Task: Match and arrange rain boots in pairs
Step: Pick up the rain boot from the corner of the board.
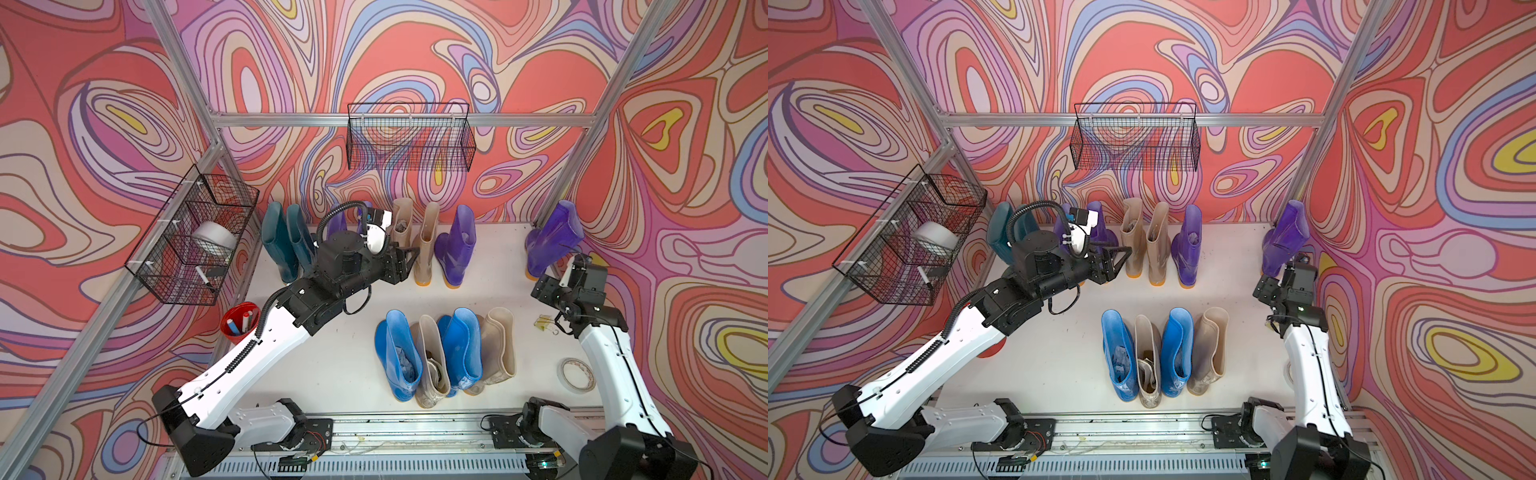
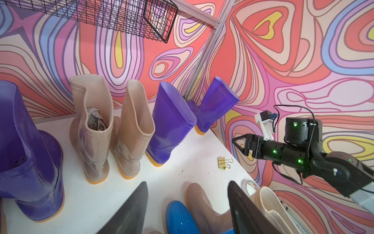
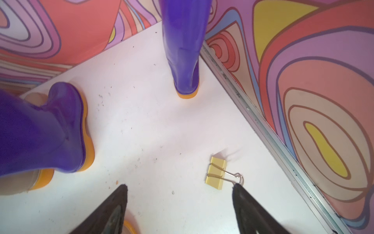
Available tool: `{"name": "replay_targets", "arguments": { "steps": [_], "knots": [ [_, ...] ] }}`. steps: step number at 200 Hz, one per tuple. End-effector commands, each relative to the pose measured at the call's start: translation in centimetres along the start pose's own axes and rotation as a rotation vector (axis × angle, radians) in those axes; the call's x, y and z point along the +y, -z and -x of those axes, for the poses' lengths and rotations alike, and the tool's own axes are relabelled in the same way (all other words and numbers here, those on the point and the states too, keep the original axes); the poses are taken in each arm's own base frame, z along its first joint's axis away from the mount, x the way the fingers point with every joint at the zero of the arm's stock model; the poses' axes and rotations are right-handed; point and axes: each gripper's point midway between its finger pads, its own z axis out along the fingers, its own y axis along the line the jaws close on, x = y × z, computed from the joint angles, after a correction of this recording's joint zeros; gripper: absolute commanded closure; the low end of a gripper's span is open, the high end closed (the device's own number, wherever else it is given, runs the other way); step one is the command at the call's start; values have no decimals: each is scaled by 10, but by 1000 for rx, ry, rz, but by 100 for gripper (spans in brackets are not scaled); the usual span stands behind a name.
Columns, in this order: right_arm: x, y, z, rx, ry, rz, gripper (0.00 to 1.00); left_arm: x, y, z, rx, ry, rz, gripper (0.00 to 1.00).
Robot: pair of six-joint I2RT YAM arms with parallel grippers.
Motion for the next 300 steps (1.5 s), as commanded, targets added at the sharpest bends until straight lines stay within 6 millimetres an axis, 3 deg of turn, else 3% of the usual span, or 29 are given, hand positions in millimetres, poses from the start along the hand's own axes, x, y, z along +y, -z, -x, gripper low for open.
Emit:
{"name": "replay_targets", "arguments": {
  "steps": [1, 53, 125, 175, 257, 264, 300],
  "knots": [
    [-2, -12, 28, -83, -27, 80, 15, 4, -2, -8, 5, -3, 0, 36],
    [-10, -59, 43, -114, 36, 71, 14, 11, -4, -28, -23, 27, -24, 37],
    [-16, -80, 73, -186, 57, 112, 13, 21, -6, -61, 6, 73, -42, 37],
    [-4, -104, 106, -196, 86, 185, 13, 26, -12, -66, 21, 65, -21, 37],
    [3, -150, 129, -173, 114, 236, 14, 27, -23, -73, 56, 91, -16, 38],
    [2, -163, 122, -148, 105, 242, 15, 28, -25, -75, 63, 92, -15, 38],
    [2, -182, 123, -134, 102, 248, 25, 32, -24, -79, 78, 87, 11, 39]
  ]
}}
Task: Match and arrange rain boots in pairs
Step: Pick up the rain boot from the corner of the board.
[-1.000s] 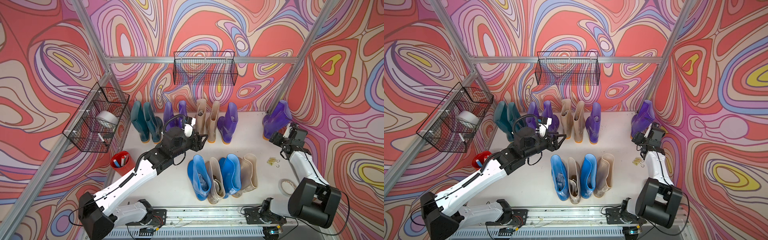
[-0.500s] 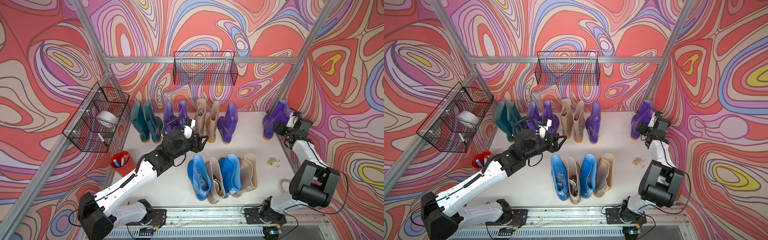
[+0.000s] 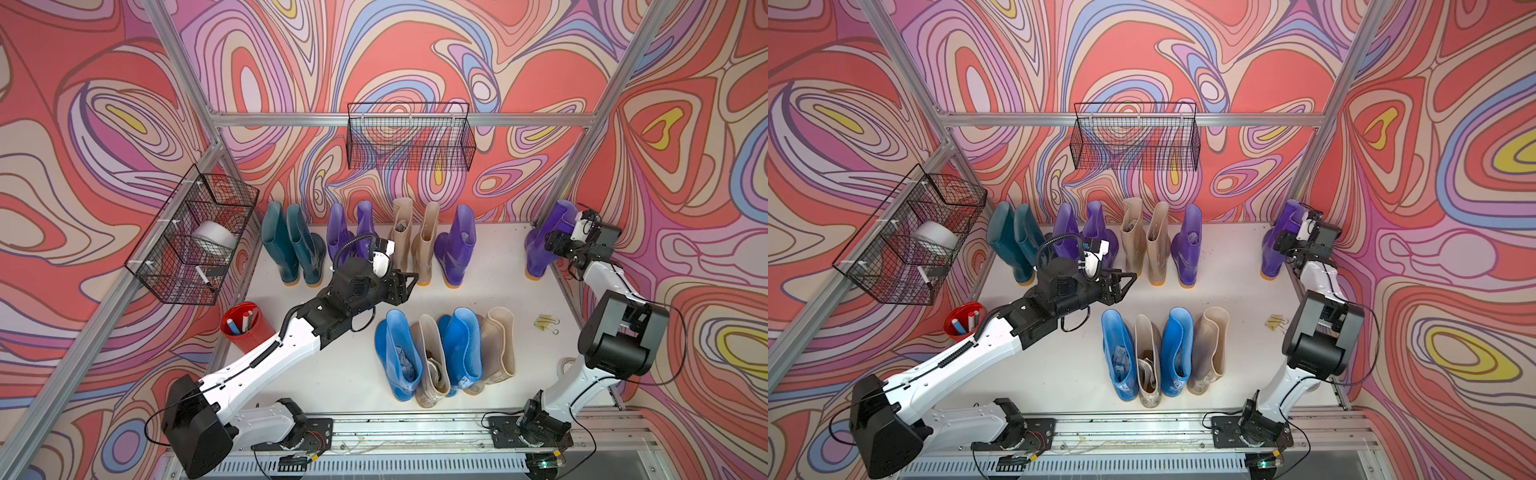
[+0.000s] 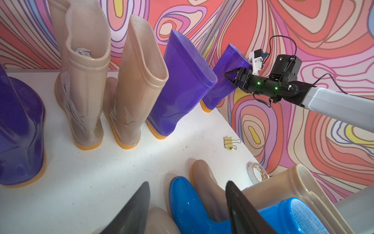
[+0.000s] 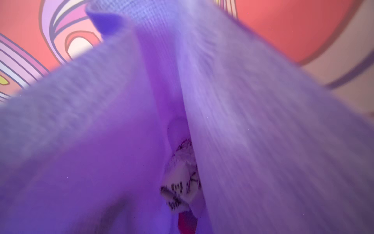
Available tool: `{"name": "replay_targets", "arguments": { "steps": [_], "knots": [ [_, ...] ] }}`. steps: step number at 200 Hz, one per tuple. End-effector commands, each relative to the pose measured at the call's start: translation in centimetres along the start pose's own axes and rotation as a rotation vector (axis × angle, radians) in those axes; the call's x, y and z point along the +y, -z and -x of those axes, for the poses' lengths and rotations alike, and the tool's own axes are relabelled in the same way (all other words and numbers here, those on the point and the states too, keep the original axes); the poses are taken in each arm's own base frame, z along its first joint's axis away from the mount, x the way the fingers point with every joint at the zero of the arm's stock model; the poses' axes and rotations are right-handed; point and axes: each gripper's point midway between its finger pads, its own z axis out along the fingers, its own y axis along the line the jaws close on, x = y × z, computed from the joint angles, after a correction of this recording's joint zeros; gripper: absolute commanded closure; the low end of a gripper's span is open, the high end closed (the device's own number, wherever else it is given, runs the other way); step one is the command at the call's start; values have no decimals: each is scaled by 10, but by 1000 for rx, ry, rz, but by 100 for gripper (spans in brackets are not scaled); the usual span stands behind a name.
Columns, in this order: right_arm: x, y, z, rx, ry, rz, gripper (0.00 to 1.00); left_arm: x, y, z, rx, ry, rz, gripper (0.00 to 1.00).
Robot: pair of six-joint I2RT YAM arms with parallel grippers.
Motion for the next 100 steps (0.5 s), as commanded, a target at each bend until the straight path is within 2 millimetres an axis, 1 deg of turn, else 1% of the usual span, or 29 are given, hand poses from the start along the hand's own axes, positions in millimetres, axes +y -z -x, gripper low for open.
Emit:
{"name": "replay_targets", "arguments": {
  "steps": [1, 16, 31, 38, 47, 60, 73, 83, 100],
  "knots": [
    [-3, -15, -13, 40, -8, 17, 26, -4, 2, 8, -14, 2, 1, 39],
    [-3, -20, -18, 55, -11, 26, 35, -2, 4, 9, -16, -2, 18, 39],
    [1, -21, -22, 59, -21, 54, 45, -3, 5, 12, -12, -13, 27, 42],
    [6, -19, -23, 57, -24, 77, 51, -3, 6, 12, -9, -18, 32, 43],
    [11, -17, -23, 54, -31, 106, 55, -3, 8, 14, -13, -21, 40, 43],
    [21, -14, -24, 57, -45, 154, 69, -2, 10, 15, -18, -23, 52, 44],
    [29, -12, -24, 58, -49, 198, 78, -2, 13, 17, -25, -21, 57, 44],
    [36, -12, -24, 62, -48, 227, 88, -2, 15, 18, -26, -24, 60, 45],
    [49, -9, -23, 71, -37, 272, 96, -2, 18, 20, -24, -31, 72, 45]
  ]
}}
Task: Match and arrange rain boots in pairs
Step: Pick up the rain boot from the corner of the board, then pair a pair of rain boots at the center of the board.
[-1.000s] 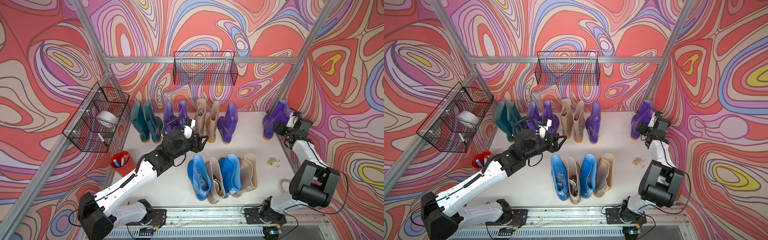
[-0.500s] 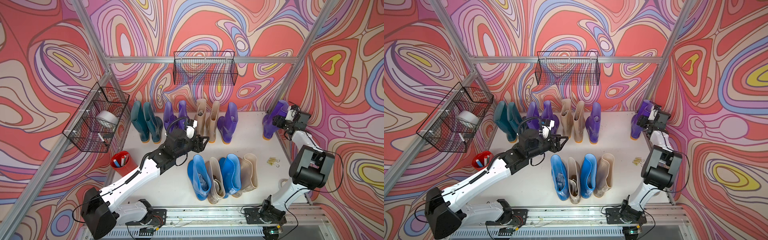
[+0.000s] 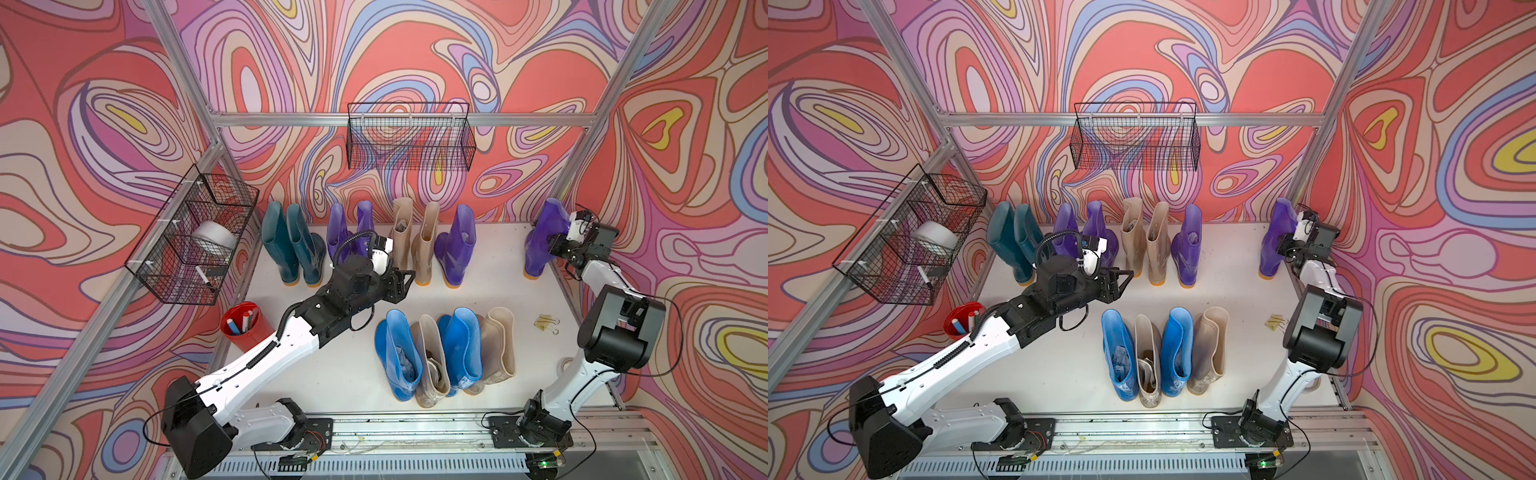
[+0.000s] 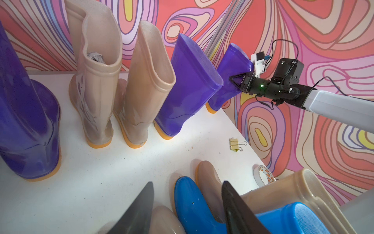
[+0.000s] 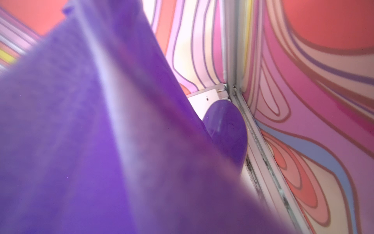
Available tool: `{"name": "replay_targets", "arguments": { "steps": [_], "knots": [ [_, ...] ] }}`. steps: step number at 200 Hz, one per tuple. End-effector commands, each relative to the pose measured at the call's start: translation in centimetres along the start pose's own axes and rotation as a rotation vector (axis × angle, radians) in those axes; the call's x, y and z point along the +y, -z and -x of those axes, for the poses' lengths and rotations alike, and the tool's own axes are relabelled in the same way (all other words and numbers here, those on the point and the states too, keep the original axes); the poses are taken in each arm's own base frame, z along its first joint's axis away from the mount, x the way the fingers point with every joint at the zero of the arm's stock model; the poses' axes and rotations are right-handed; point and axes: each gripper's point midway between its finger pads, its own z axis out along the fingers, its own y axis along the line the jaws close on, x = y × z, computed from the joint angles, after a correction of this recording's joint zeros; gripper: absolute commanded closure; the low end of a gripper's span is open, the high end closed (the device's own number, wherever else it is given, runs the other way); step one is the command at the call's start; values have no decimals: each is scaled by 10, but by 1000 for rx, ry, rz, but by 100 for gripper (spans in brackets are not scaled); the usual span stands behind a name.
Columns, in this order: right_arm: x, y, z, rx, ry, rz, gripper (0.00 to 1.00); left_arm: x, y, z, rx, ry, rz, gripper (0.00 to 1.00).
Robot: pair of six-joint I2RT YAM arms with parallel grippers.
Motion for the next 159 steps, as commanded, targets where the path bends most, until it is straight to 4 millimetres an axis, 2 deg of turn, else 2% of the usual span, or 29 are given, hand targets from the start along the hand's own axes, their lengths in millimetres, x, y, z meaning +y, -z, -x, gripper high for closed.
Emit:
{"name": "replay_targets", "arguments": {
  "steps": [1, 48, 159],
  "knots": [
    [27, -3, -15, 53, -14, 115, 97, -5, 13, 14, -25, -22, 18, 45],
    [71, 5, -2, 35, 39, 221, 99, -2, 22, 18, -44, -31, 49, 46],
    [189, -17, -6, 41, 77, 426, 100, -4, 29, 17, -41, -46, 73, 47]
  ]
}}
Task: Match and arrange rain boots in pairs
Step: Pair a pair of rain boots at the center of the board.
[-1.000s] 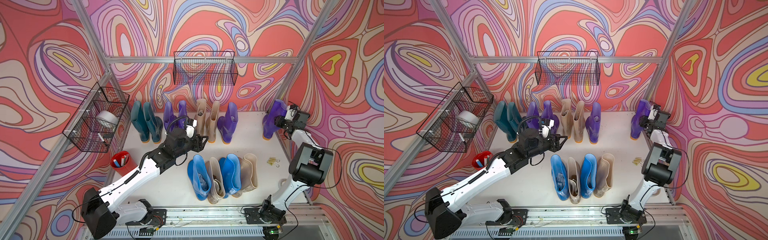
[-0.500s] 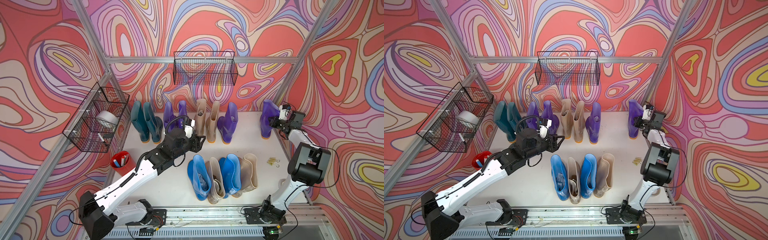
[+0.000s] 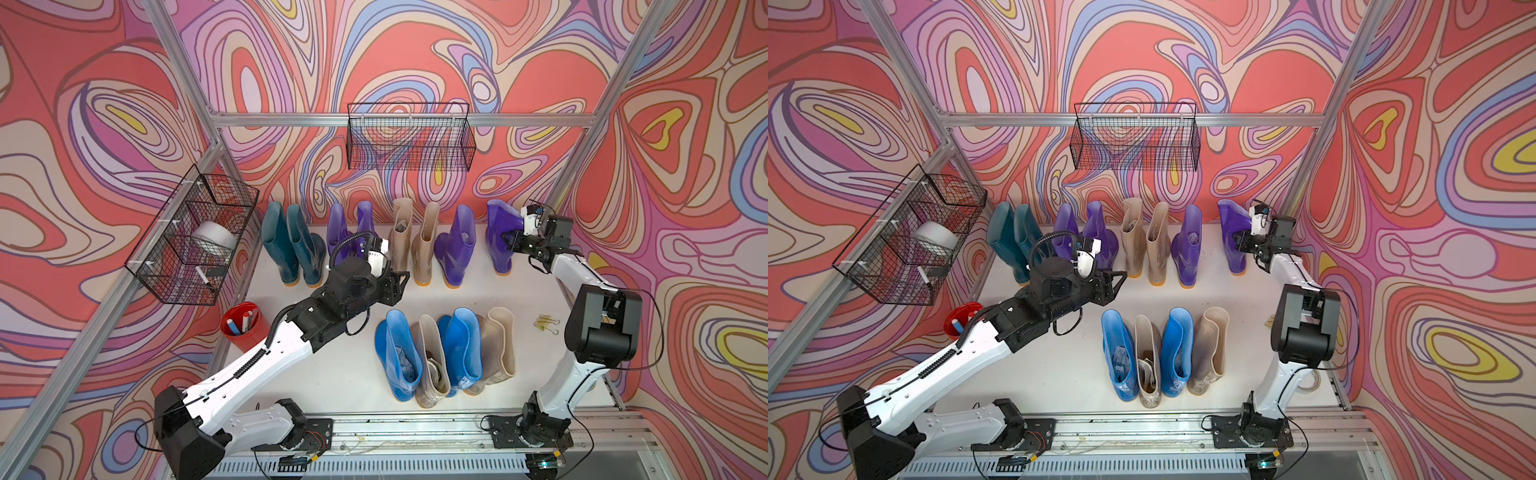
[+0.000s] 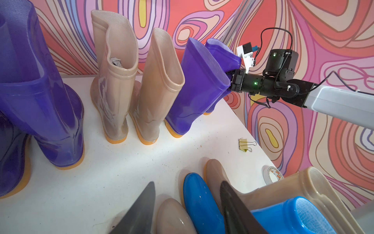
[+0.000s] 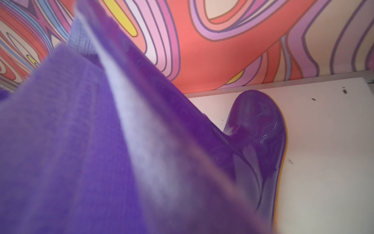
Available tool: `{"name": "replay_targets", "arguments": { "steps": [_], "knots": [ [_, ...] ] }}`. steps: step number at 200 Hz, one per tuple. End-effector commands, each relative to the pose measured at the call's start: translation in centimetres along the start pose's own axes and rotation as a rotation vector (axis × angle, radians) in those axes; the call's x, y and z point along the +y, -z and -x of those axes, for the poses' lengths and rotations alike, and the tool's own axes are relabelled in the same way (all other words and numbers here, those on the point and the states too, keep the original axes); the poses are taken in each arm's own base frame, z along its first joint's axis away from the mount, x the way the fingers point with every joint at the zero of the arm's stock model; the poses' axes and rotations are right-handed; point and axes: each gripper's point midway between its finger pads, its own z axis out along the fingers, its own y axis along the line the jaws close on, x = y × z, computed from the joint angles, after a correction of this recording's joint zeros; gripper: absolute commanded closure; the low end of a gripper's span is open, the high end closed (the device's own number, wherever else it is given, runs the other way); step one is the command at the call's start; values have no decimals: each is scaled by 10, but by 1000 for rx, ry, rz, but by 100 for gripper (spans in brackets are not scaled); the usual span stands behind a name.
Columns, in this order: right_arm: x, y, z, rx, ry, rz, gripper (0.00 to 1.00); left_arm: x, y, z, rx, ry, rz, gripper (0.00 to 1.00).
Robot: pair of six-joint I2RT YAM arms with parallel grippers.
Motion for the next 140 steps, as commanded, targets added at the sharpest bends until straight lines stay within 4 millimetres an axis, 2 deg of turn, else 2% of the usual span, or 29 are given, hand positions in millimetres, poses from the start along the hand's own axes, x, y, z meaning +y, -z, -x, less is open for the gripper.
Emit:
{"name": "replay_targets", "arguments": {
  "steps": [1, 39, 78, 128, 140],
  "knots": [
    [40, -4, 28, -68, 35, 97, 100, -4, 11, 12, -30, -17, 4, 47],
    [66, -12, 21, -58, 40, 140, 100, -2, 16, 12, -37, -17, 9, 46],
    [86, -9, 12, -49, 48, 196, 100, -2, 17, 10, -34, -19, 9, 47],
    [86, -7, -2, -23, 38, 199, 99, -3, 19, 12, -39, -20, 5, 46],
    [86, -7, -4, -19, 31, 199, 96, -3, 21, 13, -40, -22, 8, 46]
  ]
}}
